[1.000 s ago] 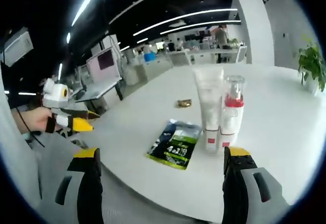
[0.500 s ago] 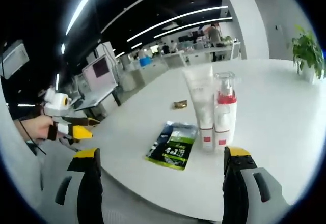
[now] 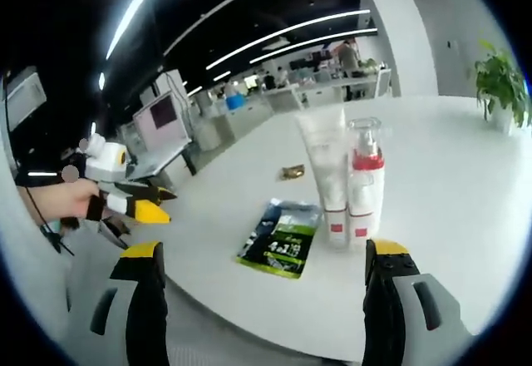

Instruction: Arrange the skincare products in the storage area until every visible bottle or jar stands upright without overlapping.

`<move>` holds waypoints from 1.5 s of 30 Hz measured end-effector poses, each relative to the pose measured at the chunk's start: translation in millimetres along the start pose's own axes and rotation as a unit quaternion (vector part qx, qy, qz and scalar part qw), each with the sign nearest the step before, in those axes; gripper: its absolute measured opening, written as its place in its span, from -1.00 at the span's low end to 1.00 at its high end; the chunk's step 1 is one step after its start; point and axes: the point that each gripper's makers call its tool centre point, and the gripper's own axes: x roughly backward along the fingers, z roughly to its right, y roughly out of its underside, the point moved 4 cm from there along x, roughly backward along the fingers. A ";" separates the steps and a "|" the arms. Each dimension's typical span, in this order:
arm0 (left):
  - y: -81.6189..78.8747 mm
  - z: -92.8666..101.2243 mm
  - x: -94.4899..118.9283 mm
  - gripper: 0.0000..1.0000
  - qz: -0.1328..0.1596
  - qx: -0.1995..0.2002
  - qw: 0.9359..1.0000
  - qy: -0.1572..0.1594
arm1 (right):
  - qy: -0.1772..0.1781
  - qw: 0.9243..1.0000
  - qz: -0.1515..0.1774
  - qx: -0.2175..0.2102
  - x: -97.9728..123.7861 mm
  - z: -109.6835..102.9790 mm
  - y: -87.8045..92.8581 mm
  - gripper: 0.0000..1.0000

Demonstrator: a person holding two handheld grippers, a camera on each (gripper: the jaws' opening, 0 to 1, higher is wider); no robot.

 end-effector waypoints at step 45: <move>-95.6 -13.1 -199.3 0.56 -0.149 0.064 0.984 -0.074 | 0.014 0.994 0.046 -0.095 3.7 16.9 -4.8 0.99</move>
